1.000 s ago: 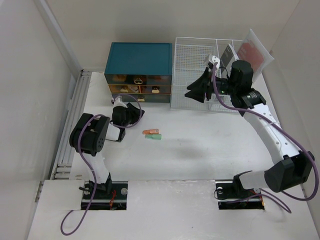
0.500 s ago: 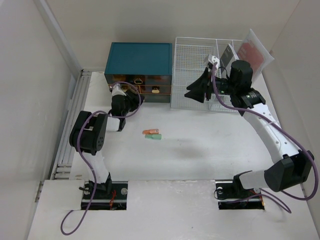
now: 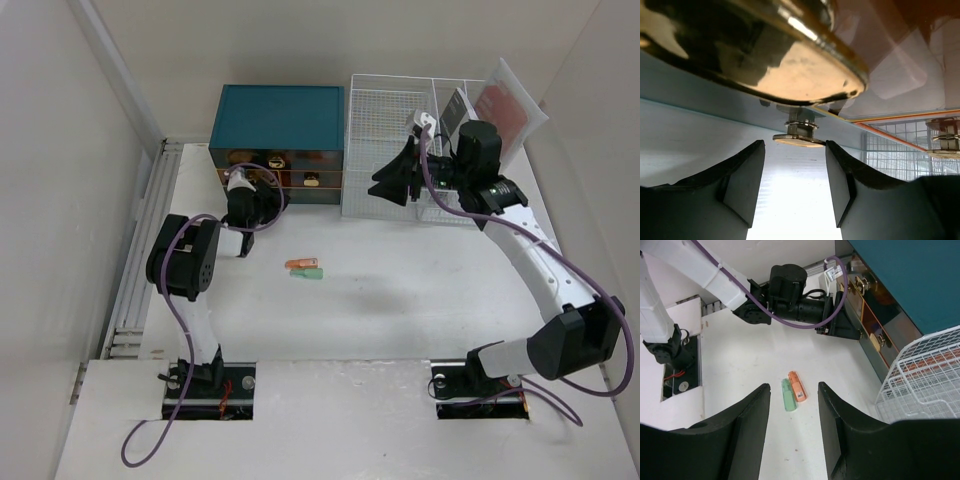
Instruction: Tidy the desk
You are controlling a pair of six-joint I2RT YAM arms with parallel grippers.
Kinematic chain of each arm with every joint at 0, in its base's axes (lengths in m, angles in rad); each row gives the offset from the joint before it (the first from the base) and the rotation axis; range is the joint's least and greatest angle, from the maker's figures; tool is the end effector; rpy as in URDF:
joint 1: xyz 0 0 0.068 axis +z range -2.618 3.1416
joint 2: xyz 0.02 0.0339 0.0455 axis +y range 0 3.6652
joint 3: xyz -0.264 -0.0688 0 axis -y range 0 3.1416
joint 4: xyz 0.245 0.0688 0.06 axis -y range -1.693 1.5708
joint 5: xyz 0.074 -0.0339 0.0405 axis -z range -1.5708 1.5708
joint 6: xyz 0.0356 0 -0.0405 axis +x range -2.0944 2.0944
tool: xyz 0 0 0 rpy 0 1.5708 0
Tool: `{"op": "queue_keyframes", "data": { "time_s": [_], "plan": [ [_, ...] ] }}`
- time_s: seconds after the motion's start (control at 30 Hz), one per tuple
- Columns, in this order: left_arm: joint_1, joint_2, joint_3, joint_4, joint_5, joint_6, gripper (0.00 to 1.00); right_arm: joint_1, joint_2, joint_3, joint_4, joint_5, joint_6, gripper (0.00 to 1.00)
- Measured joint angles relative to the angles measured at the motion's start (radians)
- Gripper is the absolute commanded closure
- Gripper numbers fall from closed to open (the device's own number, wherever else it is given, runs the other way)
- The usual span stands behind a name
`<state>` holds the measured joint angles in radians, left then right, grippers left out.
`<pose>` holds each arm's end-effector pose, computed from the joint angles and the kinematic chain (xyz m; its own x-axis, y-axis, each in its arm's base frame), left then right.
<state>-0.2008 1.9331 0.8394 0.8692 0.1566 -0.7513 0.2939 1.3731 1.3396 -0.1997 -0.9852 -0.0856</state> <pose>0.3769 -0.0824 0.1460 -0.3956 -0.6075 -0.6888 0.1040 0.7155 -0.6908 0.2844 0.1171 0.4025 -0.1403 -0.0918 -0.9858 -0.9516 0.2873 0.1087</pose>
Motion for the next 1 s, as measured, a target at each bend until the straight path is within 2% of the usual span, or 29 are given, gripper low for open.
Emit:
{"op": "queue_keyframes", "data": {
  "time_s": [0.73, 1.0],
  "plan": [
    [0.000, 0.022, 0.044, -0.031, -0.013, 0.004, 0.51, 0.000, 0.008, 0.000, -0.001, 0.000, -0.008, 0.51],
    [0.000, 0.025, 0.061, -0.045, -0.014, 0.002, 0.58, 0.000, 0.008, 0.000, -0.001, 0.000, -0.008, 0.51]
  ]
}}
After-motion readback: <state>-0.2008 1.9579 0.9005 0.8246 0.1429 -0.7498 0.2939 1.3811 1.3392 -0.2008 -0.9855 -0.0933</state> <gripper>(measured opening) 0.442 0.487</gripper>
